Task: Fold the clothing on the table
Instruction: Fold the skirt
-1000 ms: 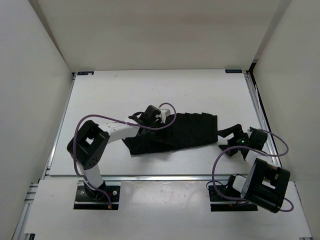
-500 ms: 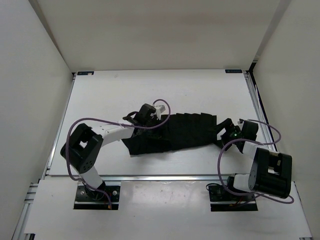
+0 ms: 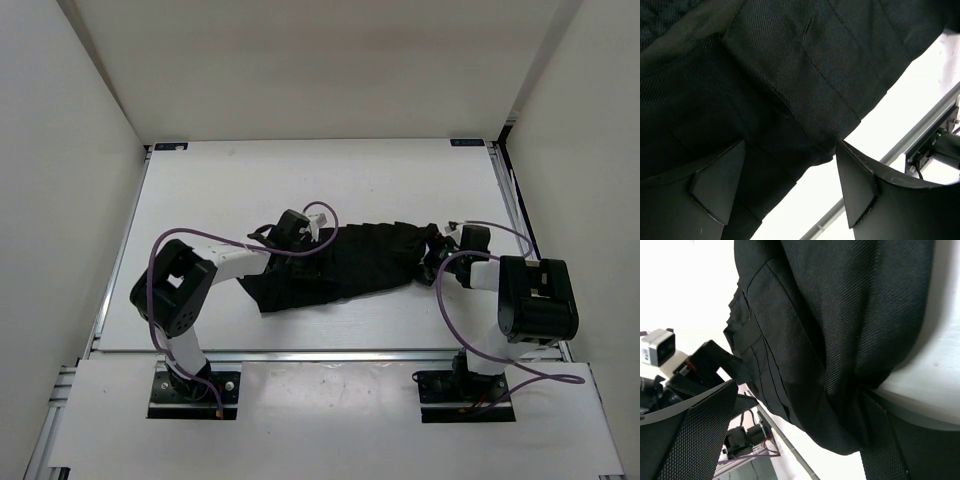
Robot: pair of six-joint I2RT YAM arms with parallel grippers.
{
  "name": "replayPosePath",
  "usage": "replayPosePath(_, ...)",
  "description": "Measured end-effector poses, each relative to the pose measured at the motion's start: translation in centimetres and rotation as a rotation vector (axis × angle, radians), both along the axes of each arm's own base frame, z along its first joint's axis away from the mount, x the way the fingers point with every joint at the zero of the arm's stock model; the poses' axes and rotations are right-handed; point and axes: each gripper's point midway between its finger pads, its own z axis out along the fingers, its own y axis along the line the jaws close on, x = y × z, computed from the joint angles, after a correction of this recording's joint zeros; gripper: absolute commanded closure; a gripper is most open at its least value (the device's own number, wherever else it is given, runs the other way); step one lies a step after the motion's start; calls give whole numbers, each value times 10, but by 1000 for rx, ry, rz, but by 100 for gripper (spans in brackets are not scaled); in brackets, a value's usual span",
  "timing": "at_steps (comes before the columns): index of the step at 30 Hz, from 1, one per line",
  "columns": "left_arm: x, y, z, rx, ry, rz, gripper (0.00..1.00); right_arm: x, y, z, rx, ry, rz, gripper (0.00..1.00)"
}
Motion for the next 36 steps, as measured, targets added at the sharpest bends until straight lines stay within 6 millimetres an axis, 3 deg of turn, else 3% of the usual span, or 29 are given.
replayPosePath(6, 6, 3, 2, -18, 3, 10, 15, -14, 3, 0, -9, -32, 4, 3)
replayPosePath(11, 9, 4, 2, -29, 7, 13, 16, -22, 7, -1, -4, -38, 16, 11)
replayPosePath(14, 9, 3, 2, -36, 6, 8, 16, -15, 11, -5, 8, -14, 36, 38)
replayPosePath(16, 10, 2, 2, -42, 3, 5, 16, -7, 11, -15, -11, 13, 40, 73)
replayPosePath(19, 11, 1, 2, -53, 2, 3, 17, 3, 6, -28, -57, 59, 26, 100)
replayPosePath(23, 13, 0, 5, -62, -1, 6, 17, 9, -3, -24, -99, 54, 12, 100)
replayPosePath(27, 19, 0, 17, -73, -28, 25, 17, 12, -28, -3, -137, 0, -52, 100)
replayPosePath(30, 29, 7, 49, -105, -103, 64, 17, 15, -47, 12, -188, -60, -82, 100)
replayPosePath(34, 36, 31, 101, -168, -248, 142, 16, 14, -56, 26, -262, -133, -44, 99)
replayPosePath(36, 34, 47, 106, -169, -288, 184, 16, 14, -56, 31, -305, -171, -11, 100)
